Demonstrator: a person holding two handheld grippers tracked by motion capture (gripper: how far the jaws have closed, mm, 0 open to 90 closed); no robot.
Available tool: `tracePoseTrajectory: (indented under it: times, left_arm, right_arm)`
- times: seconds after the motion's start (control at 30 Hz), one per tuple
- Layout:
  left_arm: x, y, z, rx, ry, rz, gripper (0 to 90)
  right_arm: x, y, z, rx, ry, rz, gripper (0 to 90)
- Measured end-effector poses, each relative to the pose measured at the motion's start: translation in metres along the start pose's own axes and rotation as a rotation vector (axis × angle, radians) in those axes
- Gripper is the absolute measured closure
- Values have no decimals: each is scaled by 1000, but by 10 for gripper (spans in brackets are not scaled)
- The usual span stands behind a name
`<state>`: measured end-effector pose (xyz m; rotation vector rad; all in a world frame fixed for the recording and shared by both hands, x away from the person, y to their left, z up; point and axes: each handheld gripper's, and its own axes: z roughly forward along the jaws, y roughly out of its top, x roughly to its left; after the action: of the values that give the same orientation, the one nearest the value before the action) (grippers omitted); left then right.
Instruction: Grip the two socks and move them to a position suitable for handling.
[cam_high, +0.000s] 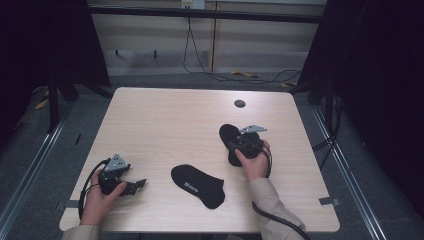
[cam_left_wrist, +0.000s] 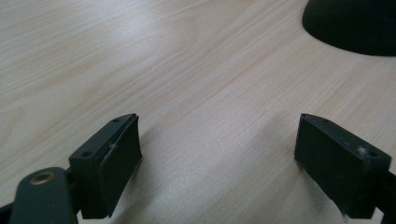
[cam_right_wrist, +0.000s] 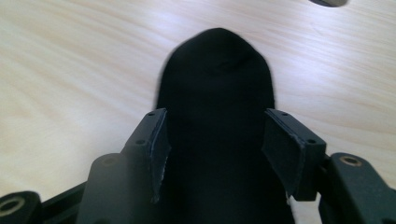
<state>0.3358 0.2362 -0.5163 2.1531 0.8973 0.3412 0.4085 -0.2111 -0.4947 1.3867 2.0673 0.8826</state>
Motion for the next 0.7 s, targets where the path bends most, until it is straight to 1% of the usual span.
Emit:
tracePoseTrajectory:
  times: [0.03,0.07,0.1,0.13,0.17,0.2,0.23,0.27,0.3,0.33,0.37,0.4,0.43,0.47,0.53,0.57,0.6,0.63,0.67,0.7]
  left_arm:
    - [0,0,0,0,0,0,141]
    - [0,0,0,0,0,0,141]
    - [0,0,0,0,-1,0,141]
    - [0,0,0,0,0,0,140]
    - [0,0,0,0,0,0,141]
    - [0,0,0,0,-1,0,141]
    - [0,0,0,0,0,0,141]
    - [0,0,0,0,0,0,141]
    - [0,0,0,0,0,0,141]
    - [0,0,0,0,0,1,141]
    - [0,0,0,0,-1,0,140]
    - [0,0,0,0,0,0,141]
    - [0,0,0,0,0,0,141]
    - [0,0,0,0,0,0,140]
    - [0,0,0,0,0,0,140]
    - [0,0,0,0,0,0,141]
    - [0,0,0,0,0,1,141]
    - [0,0,0,0,0,1,141]
    - [0,0,0,0,0,1,141]
    - [0,0,0,0,0,0,141]
  right_arm:
    - [-2,0,4,13,14,8,416]
    - [-3,0,6,32,12,4,426]
    - [-3,-1,9,42,-9,-5,451]
    - [-3,-2,11,23,18,11,489]
    - [-3,-3,11,15,34,7,549]
    - [-2,-3,11,15,53,-13,745]
    - [-1,-2,9,24,105,-30,851]
    - [1,0,8,39,107,-35,864]
    - [2,1,6,34,119,-49,868]
    - [5,3,3,18,151,-54,870]
    - [9,6,0,7,159,-73,870]
    - [14,10,-5,-17,173,-115,870]
    - [19,14,-10,-40,199,-136,870]
    - [25,18,-16,-63,229,-167,870]
    - [38,25,-26,-99,275,-248,869]
    - [38,25,-26,-99,275,-248,869]
    - [49,28,-30,-101,297,-311,815]
    - [52,28,-29,-101,277,-340,669]
    - [54,27,-26,-87,279,-341,542]
    - [55,25,-26,-77,266,-344,579]
